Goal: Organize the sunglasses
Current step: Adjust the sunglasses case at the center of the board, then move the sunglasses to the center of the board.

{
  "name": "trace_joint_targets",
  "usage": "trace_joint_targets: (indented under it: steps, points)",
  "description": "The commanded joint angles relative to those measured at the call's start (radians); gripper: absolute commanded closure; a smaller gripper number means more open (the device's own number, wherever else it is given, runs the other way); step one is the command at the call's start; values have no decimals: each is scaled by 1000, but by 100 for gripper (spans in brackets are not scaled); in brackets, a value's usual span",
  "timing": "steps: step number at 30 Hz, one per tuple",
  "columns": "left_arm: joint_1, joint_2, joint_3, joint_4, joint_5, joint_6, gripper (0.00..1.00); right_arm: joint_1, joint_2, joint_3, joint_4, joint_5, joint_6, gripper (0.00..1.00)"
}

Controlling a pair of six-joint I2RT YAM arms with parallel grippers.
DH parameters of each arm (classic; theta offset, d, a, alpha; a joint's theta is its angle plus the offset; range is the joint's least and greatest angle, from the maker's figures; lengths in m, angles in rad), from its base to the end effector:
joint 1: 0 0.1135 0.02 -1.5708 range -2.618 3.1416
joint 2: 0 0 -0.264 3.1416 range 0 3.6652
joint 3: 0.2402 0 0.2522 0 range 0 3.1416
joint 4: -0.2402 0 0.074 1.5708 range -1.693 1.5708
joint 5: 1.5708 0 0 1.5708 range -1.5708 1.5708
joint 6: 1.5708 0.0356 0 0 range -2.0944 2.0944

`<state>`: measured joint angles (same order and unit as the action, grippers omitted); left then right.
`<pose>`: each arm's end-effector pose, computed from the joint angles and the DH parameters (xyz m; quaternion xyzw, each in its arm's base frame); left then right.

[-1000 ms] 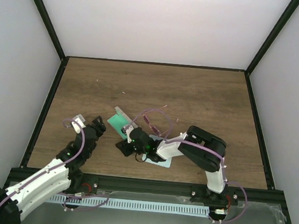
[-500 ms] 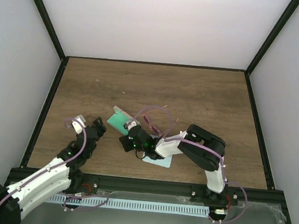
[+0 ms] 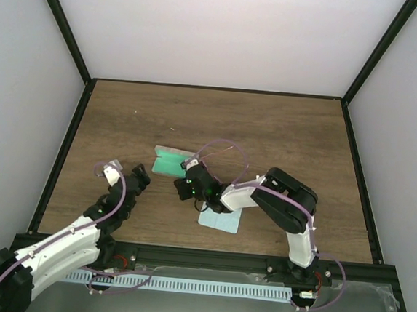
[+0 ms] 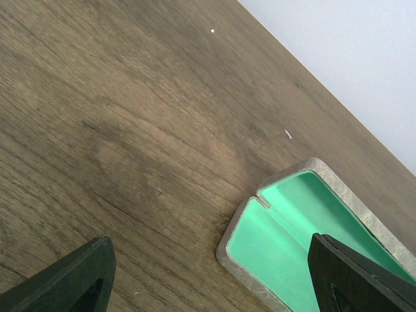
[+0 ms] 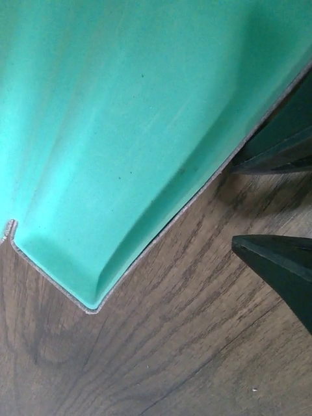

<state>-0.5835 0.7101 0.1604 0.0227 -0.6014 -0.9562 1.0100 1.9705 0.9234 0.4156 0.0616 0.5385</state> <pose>0.1357 -0.0655 0.1568 -0.2985 0.7863 -0.1471 0.5206 0.2069 0.3254 0.1099 -0.1946 0.8699 0.2966 0.3426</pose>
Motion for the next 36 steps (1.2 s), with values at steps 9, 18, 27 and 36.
trace_joint_targets:
  steps: [9,18,27,36]
  points:
    - [-4,129,-10,211,105,102,11,60,-267,-216,62,-41,-14,64]
    - [-193,371,103,323,131,219,27,61,-562,-477,2,207,85,68]
    - [-311,759,312,390,270,304,60,21,-832,-598,-249,404,202,94]
    - [-389,897,404,429,378,321,51,13,-875,-674,-305,317,275,96]
